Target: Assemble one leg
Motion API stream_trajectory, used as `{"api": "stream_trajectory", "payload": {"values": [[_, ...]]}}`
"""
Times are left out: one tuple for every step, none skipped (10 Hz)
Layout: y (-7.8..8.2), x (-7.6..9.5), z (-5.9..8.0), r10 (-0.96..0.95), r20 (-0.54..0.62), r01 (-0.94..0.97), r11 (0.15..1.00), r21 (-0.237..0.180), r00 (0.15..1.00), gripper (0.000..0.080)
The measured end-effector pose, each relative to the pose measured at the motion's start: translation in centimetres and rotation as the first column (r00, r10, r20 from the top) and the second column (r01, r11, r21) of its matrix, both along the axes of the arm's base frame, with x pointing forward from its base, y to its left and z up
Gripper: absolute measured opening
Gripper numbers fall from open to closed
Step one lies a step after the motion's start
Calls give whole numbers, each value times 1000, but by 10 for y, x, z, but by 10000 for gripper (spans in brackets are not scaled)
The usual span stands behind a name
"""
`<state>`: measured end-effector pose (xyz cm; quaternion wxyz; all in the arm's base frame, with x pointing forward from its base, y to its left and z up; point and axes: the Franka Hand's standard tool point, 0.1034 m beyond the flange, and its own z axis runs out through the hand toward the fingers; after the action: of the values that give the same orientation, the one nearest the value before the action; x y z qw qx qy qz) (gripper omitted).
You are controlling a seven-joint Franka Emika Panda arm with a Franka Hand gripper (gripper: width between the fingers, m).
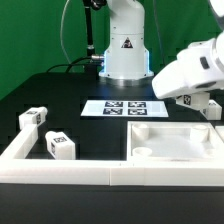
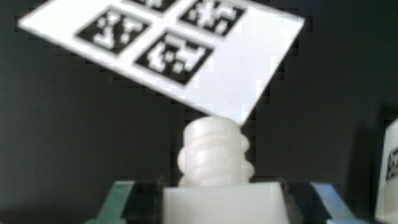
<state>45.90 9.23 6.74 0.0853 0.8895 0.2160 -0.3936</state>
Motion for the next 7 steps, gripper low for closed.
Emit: {"api": "stream_trajectory", "payload": {"values": [[-2,-3,3,0,29,0,1000,11,1000,285],[-5,8,11,-15,74,12,999,31,997,285],[-7,20,27,-31,133,25,998,52,991,285],[-8,27,40,-40,168,30,998,62,985,286],[-6,36,34,-42,262,16,995,100,964,286],[-7,35,35,-45,318,5,992,123,947,286],[-7,35,36,-47,354,-2,991,137,934,286]]}}
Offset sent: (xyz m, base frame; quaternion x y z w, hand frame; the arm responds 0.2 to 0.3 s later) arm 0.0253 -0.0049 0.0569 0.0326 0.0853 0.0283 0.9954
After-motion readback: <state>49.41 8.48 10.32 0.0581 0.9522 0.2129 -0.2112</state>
